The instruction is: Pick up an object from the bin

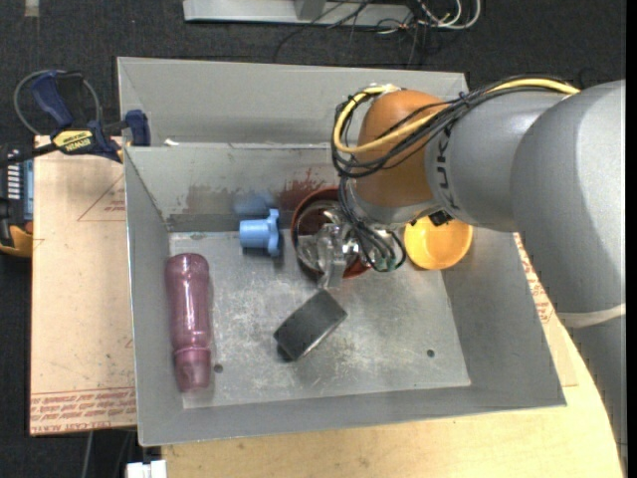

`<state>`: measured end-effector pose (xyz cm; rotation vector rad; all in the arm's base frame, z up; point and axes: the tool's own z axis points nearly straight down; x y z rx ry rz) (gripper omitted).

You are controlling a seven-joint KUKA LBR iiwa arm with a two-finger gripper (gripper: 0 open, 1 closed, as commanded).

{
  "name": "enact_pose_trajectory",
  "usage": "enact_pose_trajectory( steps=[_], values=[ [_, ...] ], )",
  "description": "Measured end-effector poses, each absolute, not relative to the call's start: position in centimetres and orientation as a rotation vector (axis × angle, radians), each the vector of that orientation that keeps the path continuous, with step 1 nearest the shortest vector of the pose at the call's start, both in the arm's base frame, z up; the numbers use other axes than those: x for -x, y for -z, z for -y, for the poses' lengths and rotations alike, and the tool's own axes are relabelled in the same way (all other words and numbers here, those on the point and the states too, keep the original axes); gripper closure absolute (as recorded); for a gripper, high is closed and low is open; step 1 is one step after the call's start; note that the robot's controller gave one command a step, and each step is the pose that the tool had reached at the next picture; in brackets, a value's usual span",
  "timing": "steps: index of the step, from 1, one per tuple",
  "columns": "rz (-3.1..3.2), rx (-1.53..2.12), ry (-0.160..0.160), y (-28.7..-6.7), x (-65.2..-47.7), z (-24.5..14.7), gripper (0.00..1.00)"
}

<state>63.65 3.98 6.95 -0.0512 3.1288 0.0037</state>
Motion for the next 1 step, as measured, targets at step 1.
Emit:
enact_pose_trajectory(
  steps=[1],
  values=[
    [-3.108, 0.178, 0.0, -7.17, -63.1, -5.21, 1.0]
  ],
)
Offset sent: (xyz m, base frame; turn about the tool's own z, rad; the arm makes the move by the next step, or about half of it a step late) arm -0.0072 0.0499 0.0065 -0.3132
